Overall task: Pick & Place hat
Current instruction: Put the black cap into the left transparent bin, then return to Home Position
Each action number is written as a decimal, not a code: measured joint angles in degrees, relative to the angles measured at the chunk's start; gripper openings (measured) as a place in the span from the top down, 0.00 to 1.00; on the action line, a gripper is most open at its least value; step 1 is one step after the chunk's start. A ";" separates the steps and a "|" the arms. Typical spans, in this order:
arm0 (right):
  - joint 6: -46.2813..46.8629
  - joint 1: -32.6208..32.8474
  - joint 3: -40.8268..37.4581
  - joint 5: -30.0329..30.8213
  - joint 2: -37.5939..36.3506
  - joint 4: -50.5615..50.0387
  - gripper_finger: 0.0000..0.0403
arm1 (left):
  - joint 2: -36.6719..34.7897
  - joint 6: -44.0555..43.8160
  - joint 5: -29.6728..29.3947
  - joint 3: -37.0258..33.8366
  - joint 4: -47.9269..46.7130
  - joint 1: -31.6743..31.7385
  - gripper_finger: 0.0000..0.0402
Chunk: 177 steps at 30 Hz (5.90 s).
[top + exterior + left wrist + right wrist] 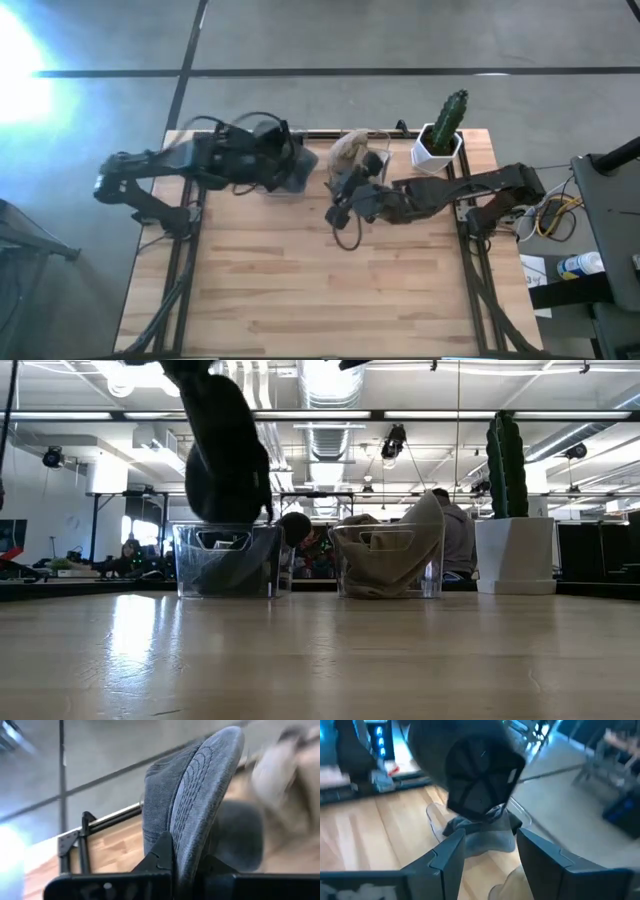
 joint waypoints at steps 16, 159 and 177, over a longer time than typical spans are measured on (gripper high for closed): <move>21.07 -0.41 -2.54 3.10 -8.14 -14.65 0.62 | 19.89 15.99 13.10 3.18 4.43 8.99 0.98; 9.13 -6.57 -86.76 -45.16 -76.22 25.54 0.65 | -38.38 21.69 54.64 -89.27 129.35 -10.90 0.57; 9.04 -6.55 -86.76 -45.13 -76.24 25.63 0.65 | -63.74 47.00 53.15 -91.16 102.10 0.25 0.57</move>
